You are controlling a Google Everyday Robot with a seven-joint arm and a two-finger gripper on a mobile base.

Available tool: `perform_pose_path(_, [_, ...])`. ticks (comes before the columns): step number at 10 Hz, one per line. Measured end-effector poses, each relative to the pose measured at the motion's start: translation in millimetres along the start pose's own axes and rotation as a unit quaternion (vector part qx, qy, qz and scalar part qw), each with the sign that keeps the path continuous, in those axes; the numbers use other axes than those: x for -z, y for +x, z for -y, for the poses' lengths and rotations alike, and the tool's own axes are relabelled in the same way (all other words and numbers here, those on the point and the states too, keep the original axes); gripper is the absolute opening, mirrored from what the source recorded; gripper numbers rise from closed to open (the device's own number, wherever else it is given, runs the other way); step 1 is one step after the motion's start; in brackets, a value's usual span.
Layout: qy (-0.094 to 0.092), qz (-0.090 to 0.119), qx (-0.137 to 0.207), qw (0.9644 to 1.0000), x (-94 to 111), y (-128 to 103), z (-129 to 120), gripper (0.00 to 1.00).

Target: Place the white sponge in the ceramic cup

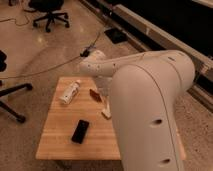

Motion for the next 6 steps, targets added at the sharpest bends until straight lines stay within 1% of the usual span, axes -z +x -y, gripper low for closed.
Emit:
perform_pose_path(1, [0.013,-0.002,0.004,0.9999,-4,1,5,0.70])
perform_pose_path(3, [0.039,-0.004,0.011,0.9992,-22,7,14,0.70])
perform_pose_path(5, [0.061,-0.005,0.015,0.9980,-32,16,21,0.70])
perform_pose_path(6, [0.069,-0.007,0.013,0.9975,-35,19,20,0.70])
